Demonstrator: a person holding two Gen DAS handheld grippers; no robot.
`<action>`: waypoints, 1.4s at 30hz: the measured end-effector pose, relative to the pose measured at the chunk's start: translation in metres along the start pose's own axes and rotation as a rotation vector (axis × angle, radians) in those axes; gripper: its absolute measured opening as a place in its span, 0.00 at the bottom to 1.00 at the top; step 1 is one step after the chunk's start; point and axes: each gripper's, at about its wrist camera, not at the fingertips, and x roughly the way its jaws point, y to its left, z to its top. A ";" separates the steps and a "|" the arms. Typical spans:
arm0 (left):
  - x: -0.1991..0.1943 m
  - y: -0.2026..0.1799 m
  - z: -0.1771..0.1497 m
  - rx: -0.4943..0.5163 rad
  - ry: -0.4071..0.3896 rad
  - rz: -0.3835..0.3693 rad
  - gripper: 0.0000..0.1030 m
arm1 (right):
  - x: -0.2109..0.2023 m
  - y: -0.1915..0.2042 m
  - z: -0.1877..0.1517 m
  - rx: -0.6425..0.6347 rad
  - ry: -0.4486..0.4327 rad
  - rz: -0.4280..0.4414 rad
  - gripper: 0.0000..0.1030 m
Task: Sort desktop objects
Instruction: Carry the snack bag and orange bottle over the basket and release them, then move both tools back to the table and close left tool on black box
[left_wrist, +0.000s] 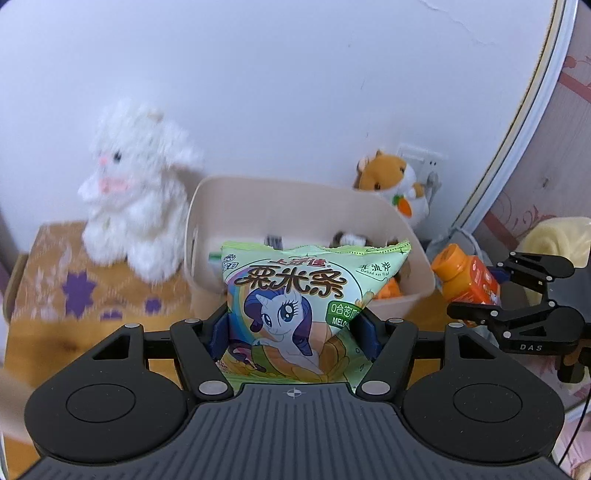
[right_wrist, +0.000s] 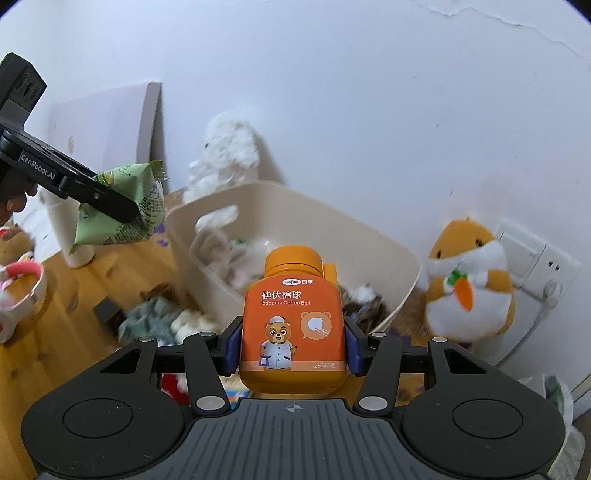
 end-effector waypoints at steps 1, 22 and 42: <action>0.003 -0.001 0.007 0.008 -0.008 0.000 0.65 | 0.001 -0.002 0.003 0.004 -0.010 -0.006 0.49; 0.099 -0.013 0.068 0.036 -0.019 0.123 0.65 | 0.088 -0.031 0.041 0.142 0.028 -0.071 0.49; 0.104 -0.009 0.046 -0.012 0.011 0.187 0.84 | 0.094 -0.007 0.024 0.080 0.050 -0.083 0.76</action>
